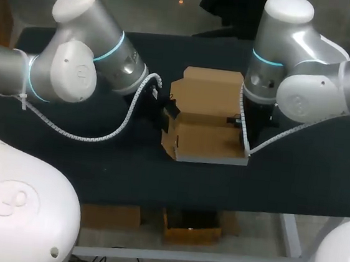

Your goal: Assemble the packaging by folding the flat box into shape, placing the metal phone stand inside, and closing the box properly

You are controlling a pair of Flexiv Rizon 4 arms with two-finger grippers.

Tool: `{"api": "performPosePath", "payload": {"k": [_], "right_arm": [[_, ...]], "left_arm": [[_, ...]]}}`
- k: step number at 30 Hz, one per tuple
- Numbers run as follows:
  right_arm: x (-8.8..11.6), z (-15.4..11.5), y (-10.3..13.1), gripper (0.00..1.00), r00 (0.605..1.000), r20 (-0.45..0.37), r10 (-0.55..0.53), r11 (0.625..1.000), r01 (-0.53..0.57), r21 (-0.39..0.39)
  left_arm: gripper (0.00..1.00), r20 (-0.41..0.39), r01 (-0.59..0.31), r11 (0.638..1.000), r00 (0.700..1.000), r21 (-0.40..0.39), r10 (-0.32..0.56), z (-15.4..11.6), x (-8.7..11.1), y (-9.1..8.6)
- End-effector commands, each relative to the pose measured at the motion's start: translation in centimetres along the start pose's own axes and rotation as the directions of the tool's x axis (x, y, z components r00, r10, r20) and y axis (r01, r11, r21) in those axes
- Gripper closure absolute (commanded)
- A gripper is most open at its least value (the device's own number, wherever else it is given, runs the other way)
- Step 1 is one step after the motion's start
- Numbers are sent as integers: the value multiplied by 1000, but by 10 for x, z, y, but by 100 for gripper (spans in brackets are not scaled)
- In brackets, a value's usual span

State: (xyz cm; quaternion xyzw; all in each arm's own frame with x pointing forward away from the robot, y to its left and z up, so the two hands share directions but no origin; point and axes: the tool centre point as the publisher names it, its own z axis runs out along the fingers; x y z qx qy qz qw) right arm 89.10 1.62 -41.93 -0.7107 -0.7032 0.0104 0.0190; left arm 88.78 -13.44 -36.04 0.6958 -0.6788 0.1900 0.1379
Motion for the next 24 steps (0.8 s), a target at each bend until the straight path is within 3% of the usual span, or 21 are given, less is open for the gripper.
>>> {"api": "performPosePath", "payload": {"k": [1, 8, 9, 15, 24], "right_arm": [[1, -1, 1, 100, 1000, 1, -2, 1000, 2, 7], [1, -1, 1, 100, 1000, 1, -2, 1000, 2, 7], [1, -1, 1, 100, 1000, 1, -2, 1000, 2, 7], [1, -1, 1, 100, 1000, 1, -2, 1000, 2, 7], [1, -1, 1, 100, 1000, 1, -2, 1000, 2, 7]], "left_arm": [[100, 225, -11, 1000, 974, 16, 7, -1, 15, 2], [100, 302, -27, 999, 953, 37, 15, -2, 24, 2], [92, 310, -30, 999, 950, 39, 16, -2, 25, 2], [71, 300, -40, 998, 954, 42, 26, -7, 25, 2], [68, 234, -34, 999, 972, 34, 25, -20, 6, 0]]}}
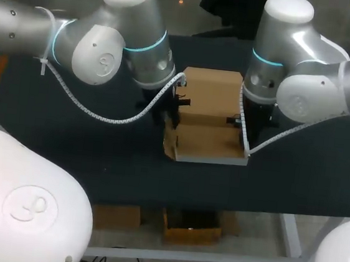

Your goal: Assemble the packaging by folding the flat box into shape, placing the metal phone stand inside, and closing the box properly

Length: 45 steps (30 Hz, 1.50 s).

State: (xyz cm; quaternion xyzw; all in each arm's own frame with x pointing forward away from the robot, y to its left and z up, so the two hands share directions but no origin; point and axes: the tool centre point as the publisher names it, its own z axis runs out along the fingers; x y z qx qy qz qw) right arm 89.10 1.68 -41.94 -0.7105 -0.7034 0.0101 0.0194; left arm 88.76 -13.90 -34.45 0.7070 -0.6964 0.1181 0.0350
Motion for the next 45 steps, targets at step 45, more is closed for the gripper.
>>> {"api": "performPosePath", "payload": {"k": [45], "right_arm": [[1, -1, 1, 100, 1000, 2, -1, 1000, 1, 7]], "left_arm": [[84, -324, 7, 999, 946, -50, -23, 34, -70, 5]]}}
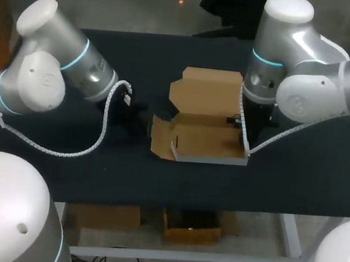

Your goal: Assemble the packaging by folding the flat box into shape, placing the metal phone stand inside, and closing the box properly

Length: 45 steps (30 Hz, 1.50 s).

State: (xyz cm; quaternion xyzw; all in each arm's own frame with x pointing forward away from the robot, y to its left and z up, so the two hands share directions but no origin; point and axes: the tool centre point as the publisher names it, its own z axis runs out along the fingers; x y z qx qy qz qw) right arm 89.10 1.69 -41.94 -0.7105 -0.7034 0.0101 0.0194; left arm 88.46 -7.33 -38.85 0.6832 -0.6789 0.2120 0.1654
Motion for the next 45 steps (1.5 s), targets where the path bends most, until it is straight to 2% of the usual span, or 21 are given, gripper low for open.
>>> {"api": "performPosePath", "payload": {"k": [1, 11, 23, 26, 33, 45], "right_arm": [[1, -1, 1, 100, 1000, 2, -1, 1000, 1, 7], [1, -1, 1, 100, 1000, 2, -1, 1000, 1, 7], [1, -1, 1, 100, 1000, 2, -1, 1000, 1, 7], [1, -1, 1, 100, 1000, 2, -1, 1000, 1, 7], [1, -1, 1, 100, 1000, 2, -1, 1000, 1, 7], [1, -1, 1, 100, 1000, 2, -1, 1000, 1, 7]], "left_arm": [[85, -13, -4, 1000, 1000, 2, 4, 8, 2, -1], [84, -61, -19, 1000, 998, -8, 19, 15, 10, -1], [80, -147, -55, 999, 988, 1, 54, 13, 35, -2], [75, -162, -51, 999, 986, 1, 51, 14, 40, -2], [76, -215, -50, 999, 975, 7, 51, 15, 51, -2], [73, -246, -57, 998, 968, 2, 56, 21, 66, -3]]}}
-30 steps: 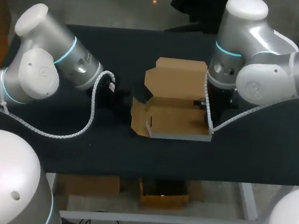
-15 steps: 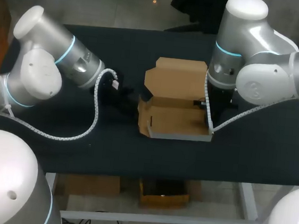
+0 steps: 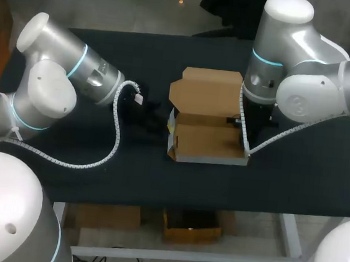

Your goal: Assemble the packaging by folding the flat box into shape, placing the metal phone stand inside, and closing the box properly

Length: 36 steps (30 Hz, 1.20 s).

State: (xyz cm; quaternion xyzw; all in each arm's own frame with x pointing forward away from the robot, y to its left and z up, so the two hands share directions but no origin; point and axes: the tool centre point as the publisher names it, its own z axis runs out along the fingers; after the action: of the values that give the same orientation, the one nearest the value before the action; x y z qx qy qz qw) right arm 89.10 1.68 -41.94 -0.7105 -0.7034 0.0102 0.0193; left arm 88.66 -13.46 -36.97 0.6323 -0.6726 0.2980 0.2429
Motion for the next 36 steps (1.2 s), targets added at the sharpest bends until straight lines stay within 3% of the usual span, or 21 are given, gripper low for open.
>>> {"api": "performPosePath", "payload": {"k": [1, 13, 36], "right_arm": [[1, -1, 1, 100, 1000, 1, -1, 1000, 1, 7], [1, -1, 1, 100, 1000, 1, -1, 1000, 1, 7], [1, -1, 1, 100, 1000, 1, -1, 1000, 1, 7]], "left_arm": [[71, -5, -2, 1000, 1000, -3, 2, 7, 4, -1], [65, -19, -18, 1000, 1000, -12, 17, 11, 15, -2], [66, -19, -25, 999, 1000, -40, 24, 25, 27, 4]]}}
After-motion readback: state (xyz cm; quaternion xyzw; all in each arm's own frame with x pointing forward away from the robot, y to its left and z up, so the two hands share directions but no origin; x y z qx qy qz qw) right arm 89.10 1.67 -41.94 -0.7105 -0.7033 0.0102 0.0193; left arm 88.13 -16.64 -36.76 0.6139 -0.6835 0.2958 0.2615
